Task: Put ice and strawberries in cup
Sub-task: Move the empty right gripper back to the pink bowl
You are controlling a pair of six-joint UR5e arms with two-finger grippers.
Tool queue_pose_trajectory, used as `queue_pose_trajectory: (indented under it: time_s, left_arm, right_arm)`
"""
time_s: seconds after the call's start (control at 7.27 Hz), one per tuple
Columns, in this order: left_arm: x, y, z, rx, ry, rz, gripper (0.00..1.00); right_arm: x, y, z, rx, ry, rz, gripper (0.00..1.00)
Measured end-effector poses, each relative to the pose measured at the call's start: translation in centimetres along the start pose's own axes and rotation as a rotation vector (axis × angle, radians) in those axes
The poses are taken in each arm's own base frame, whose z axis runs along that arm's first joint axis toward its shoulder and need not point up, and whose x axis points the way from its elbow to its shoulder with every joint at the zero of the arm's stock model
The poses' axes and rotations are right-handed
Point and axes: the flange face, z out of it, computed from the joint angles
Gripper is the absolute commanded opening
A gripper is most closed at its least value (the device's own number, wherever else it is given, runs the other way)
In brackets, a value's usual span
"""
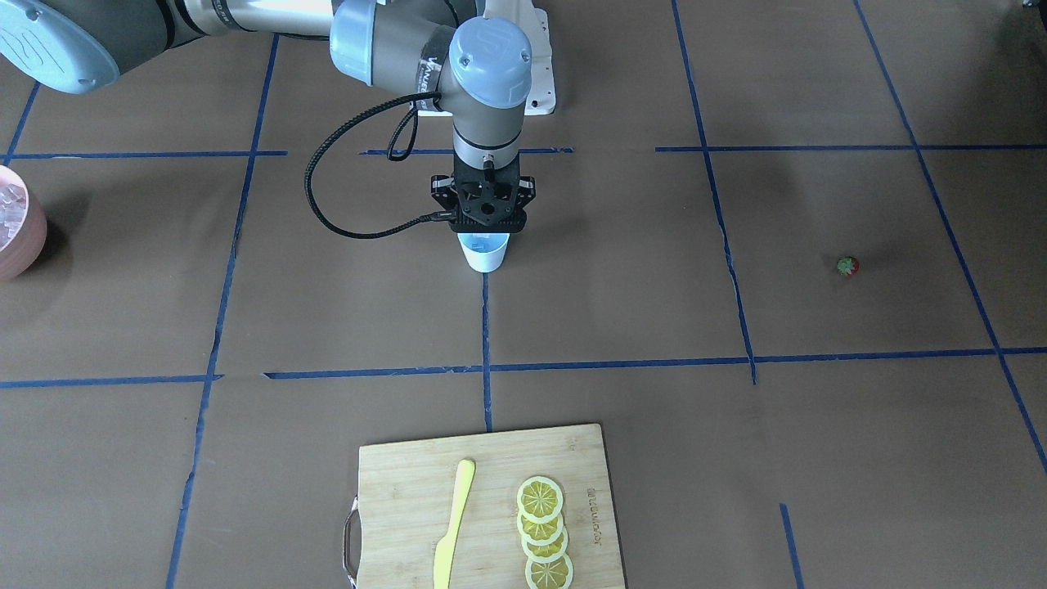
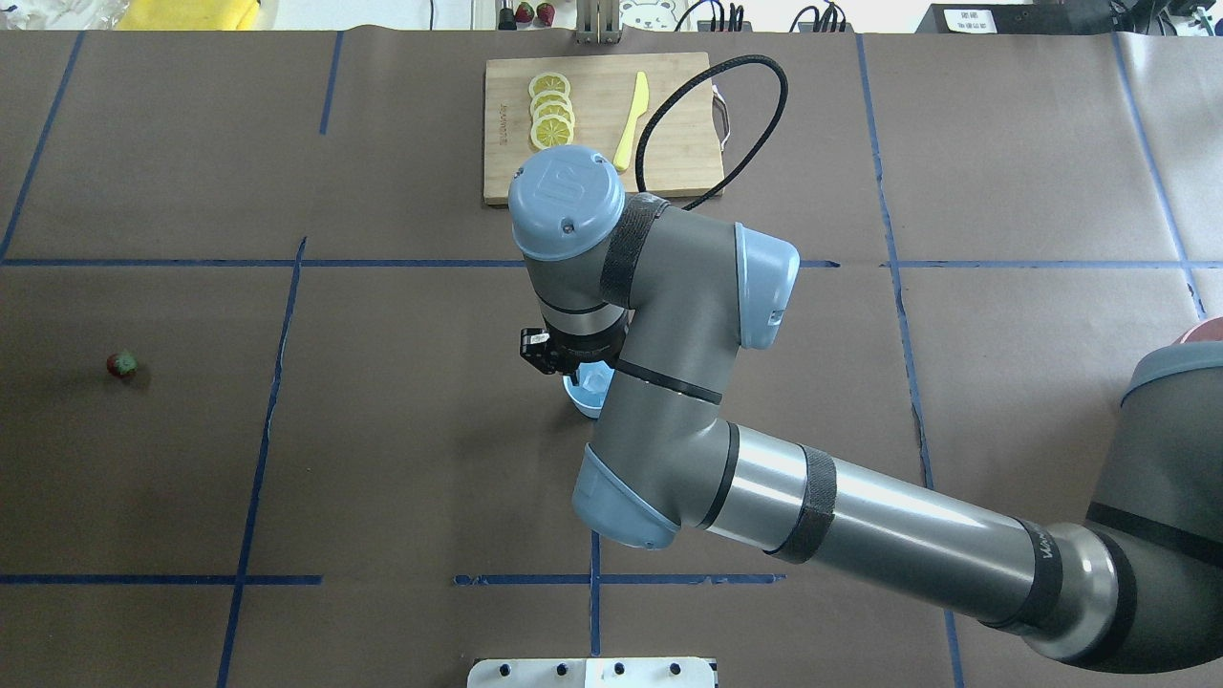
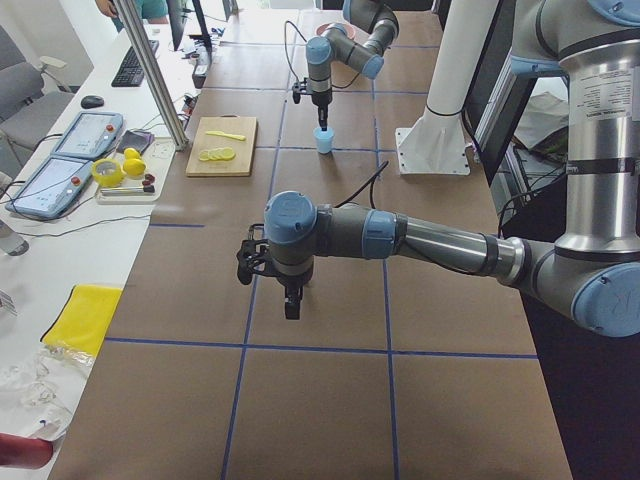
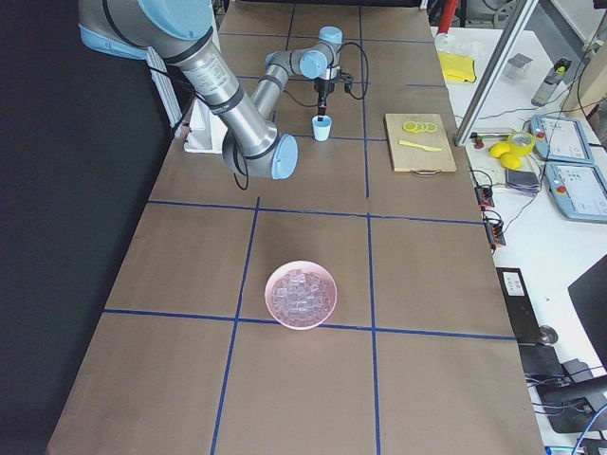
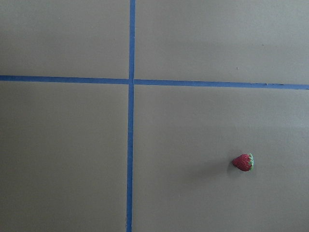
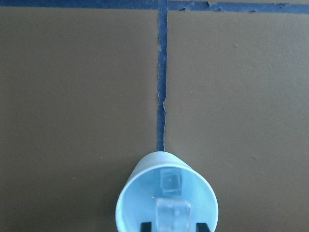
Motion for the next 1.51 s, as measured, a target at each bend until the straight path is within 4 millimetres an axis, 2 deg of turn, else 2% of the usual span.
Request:
queue_pose_trajectory:
  time_s: [0.28, 0.41, 0.55, 0.69, 0.96, 1.1, 1.38, 1.51]
  left_arm:
    - [0.0, 0.0, 0.0, -0.001, 0.000, 0.001, 1.00]
    - [0.0, 0.0, 0.0, -0.001, 0.000, 0.000, 1.00]
    - [0.0, 0.0, 0.0, -0.001, 0.000, 0.000, 1.00]
    - [0.0, 0.0, 0.0, 0.000, 0.000, 0.000, 1.00]
    - [0.2, -0.1, -0.1, 0.002, 0.000, 0.002, 1.00]
    - [0.3, -0.1, -0.2, 0.004, 0.001, 0.004, 1.00]
    - [0.6, -0.1, -0.4, 0.009, 0.002, 0.010, 1.00]
    - [0.7, -0.1, -0.5, 0.010, 0.002, 0.012, 1.00]
  right_arm:
    - [-0.2, 0.4, 0.0, -0.001, -0.004, -0.003, 0.99]
    - [-0.1, 0.4, -0.8, 0.006, -0.014, 0.001, 1.00]
    - [0.6, 0.3, -2.4, 0.018, -0.028, 0.008, 1.00]
    - [2.2, 0.4, -4.6, 0.034, -0.041, 0.017, 1.00]
    - [8.9, 1.3, -8.6, 0.083, -0.075, 0.022, 0.99]
    - [12.0, 1.6, -9.4, 0.111, -0.078, 0.020, 1.00]
    - [18.0, 2.0, -8.3, 0.168, -0.043, -0.017, 0.99]
    - [21.9, 2.7, -6.9, 0.189, -0.041, -0.054, 1.00]
